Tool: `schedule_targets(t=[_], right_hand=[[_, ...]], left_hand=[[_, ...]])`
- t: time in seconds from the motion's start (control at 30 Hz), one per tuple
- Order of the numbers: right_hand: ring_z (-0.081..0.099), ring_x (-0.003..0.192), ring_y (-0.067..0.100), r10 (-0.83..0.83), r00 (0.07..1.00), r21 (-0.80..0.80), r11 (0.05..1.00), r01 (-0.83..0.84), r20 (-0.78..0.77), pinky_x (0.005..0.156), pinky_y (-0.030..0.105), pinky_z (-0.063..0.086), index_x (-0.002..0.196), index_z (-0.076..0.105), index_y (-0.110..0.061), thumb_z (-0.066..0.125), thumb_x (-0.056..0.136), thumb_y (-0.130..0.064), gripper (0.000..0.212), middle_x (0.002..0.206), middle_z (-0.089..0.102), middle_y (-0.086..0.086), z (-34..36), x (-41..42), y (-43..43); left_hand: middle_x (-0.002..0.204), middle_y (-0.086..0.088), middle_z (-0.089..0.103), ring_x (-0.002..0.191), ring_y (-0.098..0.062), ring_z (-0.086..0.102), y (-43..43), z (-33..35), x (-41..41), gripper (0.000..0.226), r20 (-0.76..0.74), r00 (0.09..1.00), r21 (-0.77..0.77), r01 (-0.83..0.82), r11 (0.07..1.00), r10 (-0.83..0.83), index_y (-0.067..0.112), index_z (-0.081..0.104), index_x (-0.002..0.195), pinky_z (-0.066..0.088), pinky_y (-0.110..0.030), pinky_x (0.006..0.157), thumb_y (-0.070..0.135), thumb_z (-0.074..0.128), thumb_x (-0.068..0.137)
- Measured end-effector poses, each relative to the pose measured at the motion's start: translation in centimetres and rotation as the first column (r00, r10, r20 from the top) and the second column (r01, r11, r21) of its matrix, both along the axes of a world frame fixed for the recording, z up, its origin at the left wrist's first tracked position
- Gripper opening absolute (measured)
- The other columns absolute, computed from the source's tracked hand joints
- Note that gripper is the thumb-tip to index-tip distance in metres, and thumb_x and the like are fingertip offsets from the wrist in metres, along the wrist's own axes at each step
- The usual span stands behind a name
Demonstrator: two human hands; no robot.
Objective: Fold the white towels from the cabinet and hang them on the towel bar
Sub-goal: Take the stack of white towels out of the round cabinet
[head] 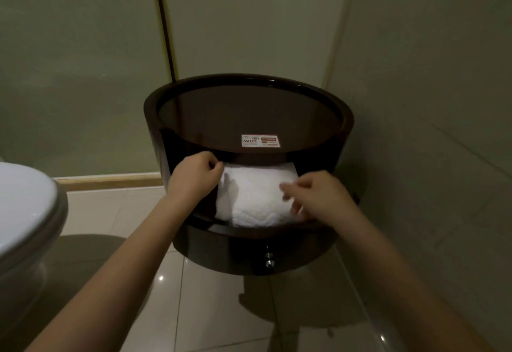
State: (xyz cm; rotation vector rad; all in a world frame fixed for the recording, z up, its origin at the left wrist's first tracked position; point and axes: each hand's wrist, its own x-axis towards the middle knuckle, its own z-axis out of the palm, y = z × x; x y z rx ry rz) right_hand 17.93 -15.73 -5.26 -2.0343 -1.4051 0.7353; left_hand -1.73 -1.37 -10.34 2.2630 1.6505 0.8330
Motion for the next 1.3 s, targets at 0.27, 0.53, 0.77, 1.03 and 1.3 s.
schedule_targets(t=[0.27,0.53,0.77,1.03,1.3], right_hand=[[0.045,0.124,0.033,-0.187,0.980,-0.299,0.941,0.160,-0.065,0.086,0.036,0.040,0.141,0.036,-0.009,0.070,0.081,-0.033,0.073,0.142,0.041,0.013,-4.4,3.9,7.3],[0.048,0.095,0.032,-0.309,0.877,-0.502,0.860,0.092,-0.368,0.081,0.038,0.037,0.137,0.042,-0.012,0.069,0.076,-0.033,0.069,0.124,0.044,0.014,-5.5,4.6,8.6],[0.052,0.114,0.036,-0.303,0.810,-0.495,0.869,0.018,-0.503,0.104,0.046,0.040,0.126,0.055,-0.009,0.069,0.076,-0.023,0.053,0.125,0.057,0.016,-6.5,5.3,9.3],[0.062,0.098,0.033,-0.322,0.682,-0.493,0.868,-0.065,-0.657,0.071,0.035,0.051,0.112,0.061,-0.012,0.077,0.073,-0.032,0.047,0.106,0.067,0.015,-6.5,6.1,9.8],[0.067,0.095,0.036,-0.346,0.598,-0.511,0.850,-0.126,-0.723,0.077,0.042,0.054,0.098,0.073,-0.012,0.080,0.060,-0.034,0.045,0.096,0.073,0.018,-5.9,6.0,9.8]], left_hand=[[0.129,-0.010,0.056,0.112,-0.028,0.055,0.6,-2.8,1.3,0.063,0.093,0.994,-0.634,0.105,0.766,-0.059,0.007,0.052,0.129,0.044,-0.037,0.094,0.054,0.056,0.087],[0.145,-0.014,0.042,0.127,-0.031,0.045,1.0,-3.2,2.8,0.077,0.338,0.937,-0.786,0.231,0.573,0.087,0.004,0.031,0.145,0.037,-0.042,0.108,0.046,0.060,0.087],[0.137,-0.015,0.050,0.120,-0.035,0.052,1.6,-4.2,2.9,0.079,0.429,0.852,-0.862,0.287,0.418,0.300,0.010,0.032,0.143,0.043,-0.049,0.101,0.043,0.068,0.082],[0.130,-0.012,0.056,0.116,-0.036,0.053,1.9,-1.8,1.9,0.094,0.411,0.793,-0.893,0.251,0.372,0.450,0.024,0.050,0.132,0.044,-0.058,0.097,0.050,0.083,0.049],[0.116,-0.019,0.066,0.109,-0.042,0.060,1.5,-0.3,0.8,0.095,0.436,0.788,-0.900,0.386,0.203,0.435,0.016,0.056,0.125,0.043,-0.058,0.098,0.046,0.089,0.042]])
